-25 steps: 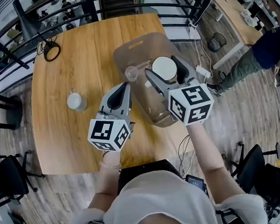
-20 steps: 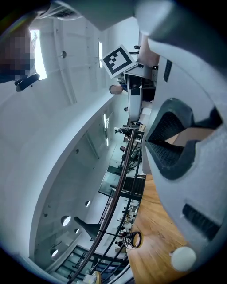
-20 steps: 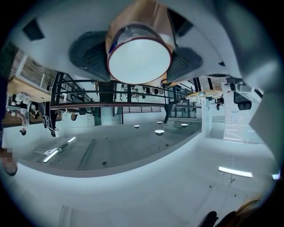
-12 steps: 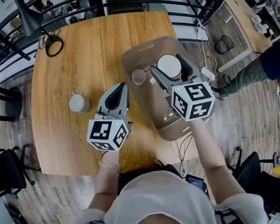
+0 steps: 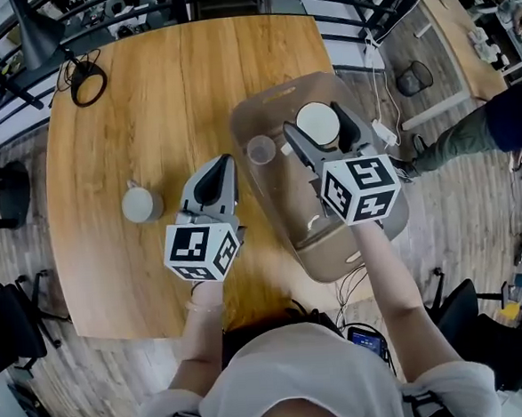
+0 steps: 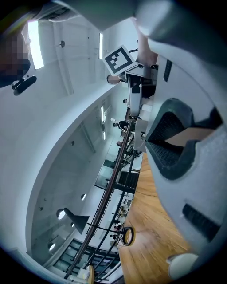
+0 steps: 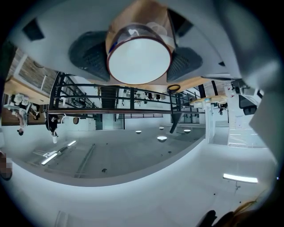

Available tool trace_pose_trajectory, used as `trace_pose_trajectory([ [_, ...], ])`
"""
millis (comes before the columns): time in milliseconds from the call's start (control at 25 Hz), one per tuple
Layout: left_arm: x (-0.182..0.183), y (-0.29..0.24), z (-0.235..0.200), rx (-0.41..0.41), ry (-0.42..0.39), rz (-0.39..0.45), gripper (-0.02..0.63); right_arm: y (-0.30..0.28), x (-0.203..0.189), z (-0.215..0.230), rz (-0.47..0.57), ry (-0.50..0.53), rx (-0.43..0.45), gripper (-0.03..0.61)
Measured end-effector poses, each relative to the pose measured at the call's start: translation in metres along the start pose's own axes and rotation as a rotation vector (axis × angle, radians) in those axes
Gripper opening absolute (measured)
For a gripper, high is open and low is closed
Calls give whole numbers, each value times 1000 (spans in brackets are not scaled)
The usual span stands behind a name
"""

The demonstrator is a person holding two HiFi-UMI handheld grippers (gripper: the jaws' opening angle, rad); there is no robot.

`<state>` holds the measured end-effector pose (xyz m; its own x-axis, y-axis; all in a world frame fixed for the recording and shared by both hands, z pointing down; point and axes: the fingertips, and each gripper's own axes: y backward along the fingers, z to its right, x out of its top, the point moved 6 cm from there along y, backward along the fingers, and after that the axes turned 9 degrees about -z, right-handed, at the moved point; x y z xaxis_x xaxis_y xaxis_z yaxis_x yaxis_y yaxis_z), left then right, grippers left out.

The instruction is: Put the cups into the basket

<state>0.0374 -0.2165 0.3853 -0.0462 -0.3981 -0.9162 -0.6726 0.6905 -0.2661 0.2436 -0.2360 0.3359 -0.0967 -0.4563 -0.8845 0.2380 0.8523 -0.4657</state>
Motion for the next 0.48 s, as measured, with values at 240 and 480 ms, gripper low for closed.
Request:
trace_pose_trajectory([
  [240, -10, -13, -15, 3, 27, -15, 6, -24, -14, 6, -21, -3, -13, 393],
  [480, -22, -22, -31, 16, 50, -29, 6, -41, -32, 17, -56, -9, -22, 393],
])
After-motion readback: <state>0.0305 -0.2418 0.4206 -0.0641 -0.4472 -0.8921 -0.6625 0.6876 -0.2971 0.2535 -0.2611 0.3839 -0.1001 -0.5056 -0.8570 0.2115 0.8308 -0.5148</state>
